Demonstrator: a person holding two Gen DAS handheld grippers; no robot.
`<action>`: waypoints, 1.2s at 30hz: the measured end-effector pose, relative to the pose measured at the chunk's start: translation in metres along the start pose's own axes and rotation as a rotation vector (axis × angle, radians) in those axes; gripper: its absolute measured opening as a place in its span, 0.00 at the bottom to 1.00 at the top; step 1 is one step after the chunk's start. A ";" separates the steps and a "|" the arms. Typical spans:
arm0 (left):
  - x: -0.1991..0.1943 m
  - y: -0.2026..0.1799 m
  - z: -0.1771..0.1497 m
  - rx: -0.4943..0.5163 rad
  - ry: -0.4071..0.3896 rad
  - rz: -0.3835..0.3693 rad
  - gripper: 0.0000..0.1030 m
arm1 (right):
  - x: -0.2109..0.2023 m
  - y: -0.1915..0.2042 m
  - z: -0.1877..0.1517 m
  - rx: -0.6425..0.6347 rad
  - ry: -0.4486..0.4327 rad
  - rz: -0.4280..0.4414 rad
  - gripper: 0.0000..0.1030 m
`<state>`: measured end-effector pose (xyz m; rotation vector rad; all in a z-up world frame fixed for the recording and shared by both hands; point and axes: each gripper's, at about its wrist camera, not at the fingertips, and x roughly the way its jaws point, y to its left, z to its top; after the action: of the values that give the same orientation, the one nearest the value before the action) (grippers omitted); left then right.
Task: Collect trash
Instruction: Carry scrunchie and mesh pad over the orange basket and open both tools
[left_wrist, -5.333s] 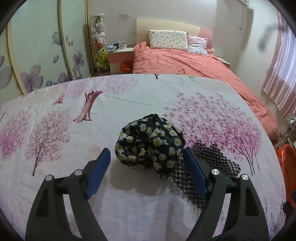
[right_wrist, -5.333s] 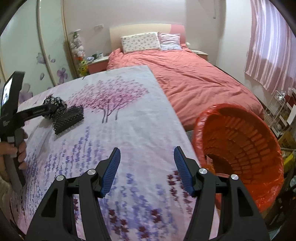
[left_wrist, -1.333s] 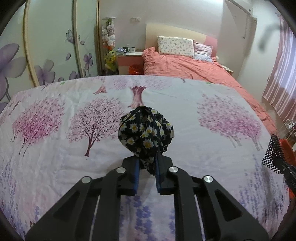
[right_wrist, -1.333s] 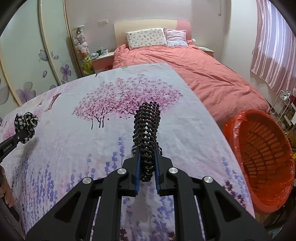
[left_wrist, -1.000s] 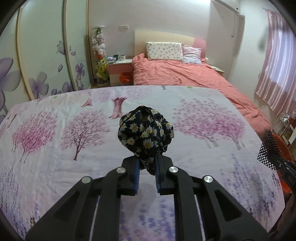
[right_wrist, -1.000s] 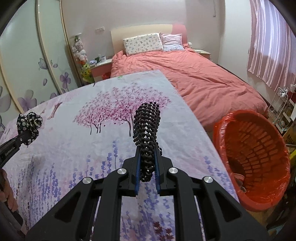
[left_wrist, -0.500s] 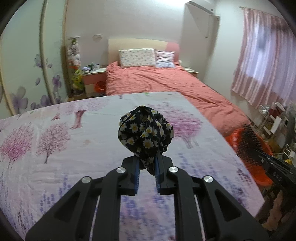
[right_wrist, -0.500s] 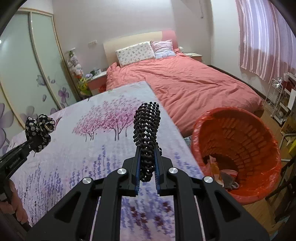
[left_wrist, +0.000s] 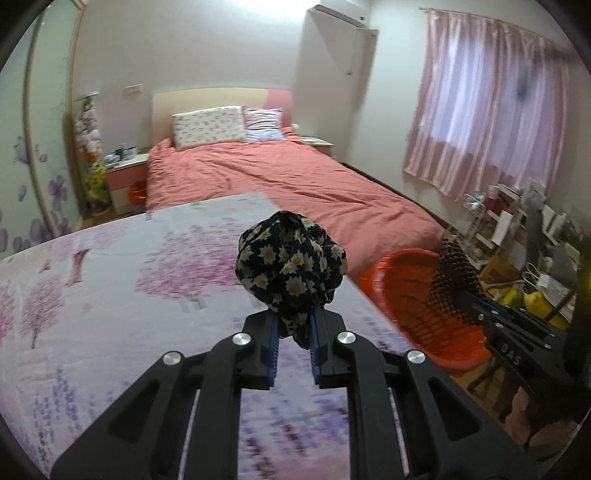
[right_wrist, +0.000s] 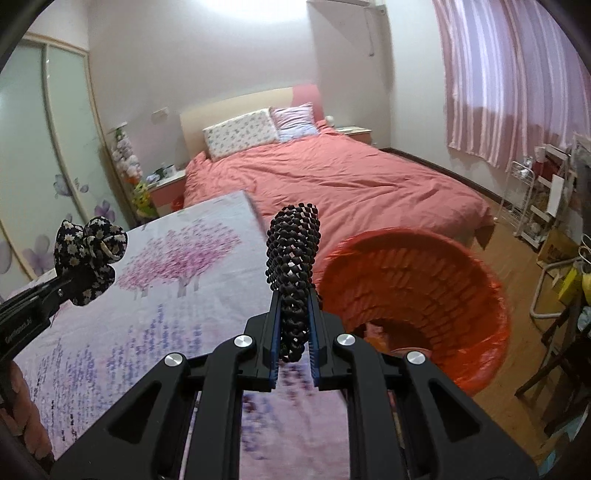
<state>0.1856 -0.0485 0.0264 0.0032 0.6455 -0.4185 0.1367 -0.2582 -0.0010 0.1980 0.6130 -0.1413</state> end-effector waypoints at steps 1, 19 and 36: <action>0.002 -0.006 0.000 0.005 0.001 -0.010 0.14 | 0.000 -0.005 0.000 0.011 -0.003 -0.003 0.13; 0.089 -0.138 0.003 0.115 0.091 -0.241 0.17 | 0.019 -0.102 0.007 0.217 -0.013 -0.048 0.13; 0.117 -0.127 -0.016 0.107 0.149 -0.130 0.47 | 0.021 -0.127 -0.005 0.279 0.024 -0.016 0.55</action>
<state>0.2116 -0.2072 -0.0387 0.0953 0.7717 -0.5822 0.1268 -0.3817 -0.0353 0.4651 0.6181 -0.2404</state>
